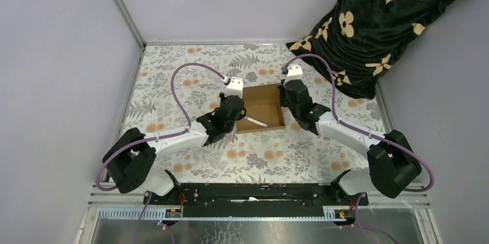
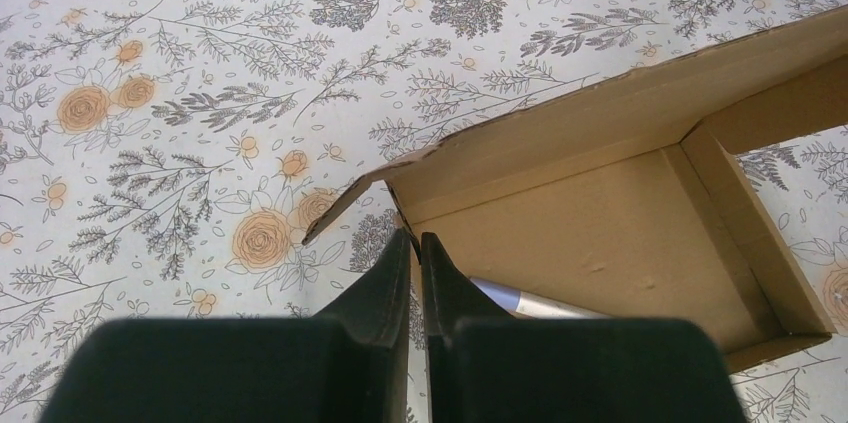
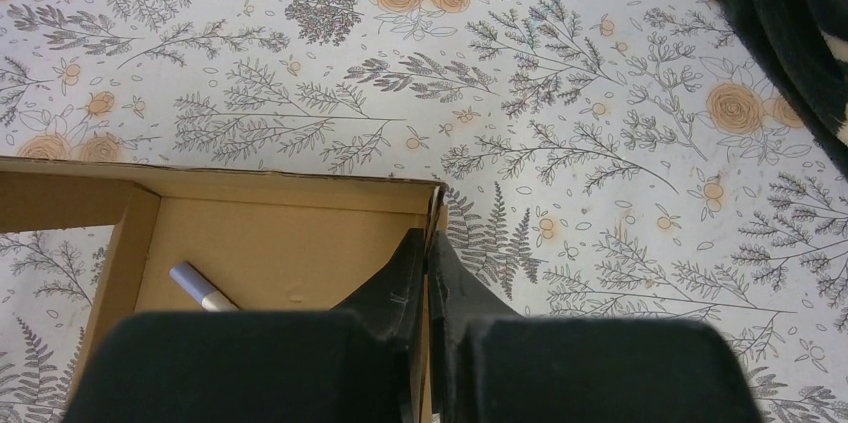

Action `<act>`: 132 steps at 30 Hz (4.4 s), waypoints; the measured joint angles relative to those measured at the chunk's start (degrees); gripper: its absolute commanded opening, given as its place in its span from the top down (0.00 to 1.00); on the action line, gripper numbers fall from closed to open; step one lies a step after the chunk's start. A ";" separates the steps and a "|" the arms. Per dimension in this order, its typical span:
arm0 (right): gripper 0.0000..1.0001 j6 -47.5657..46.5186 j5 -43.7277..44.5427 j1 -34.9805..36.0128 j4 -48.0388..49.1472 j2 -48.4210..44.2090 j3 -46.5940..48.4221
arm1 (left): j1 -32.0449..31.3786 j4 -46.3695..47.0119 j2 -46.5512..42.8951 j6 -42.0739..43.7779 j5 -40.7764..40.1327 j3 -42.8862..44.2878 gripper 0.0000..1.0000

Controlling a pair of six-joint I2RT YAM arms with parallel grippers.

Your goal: Fold the paper box

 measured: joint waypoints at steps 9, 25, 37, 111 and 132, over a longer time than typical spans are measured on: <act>1.00 1.44 0.74 0.76 0.81 -1.25 -1.79 | -1.18 1.81 -0.79 -0.81 -0.90 -2.01 0.91; 1.00 3.13 3.23 3.17 1.90 -2.71 -4.57 | -2.56 3.56 -1.81 -1.90 -2.08 -4.92 0.91; 1.00 4.22 4.61 4.72 2.45 -3.39 -6.84 | -3.56 5.25 -1.90 -3.13 -2.78 -7.21 0.91; 1.00 8.04 2.01 9.49 2.84 -1.27 -15.50 | -12.74 1.46 -0.61 -20.90 8.07 -14.23 0.64; 1.00 8.02 2.01 9.49 2.78 -1.31 -15.56 | -20.59 -8.83 -20.15 -21.46 -0.98 -6.84 0.46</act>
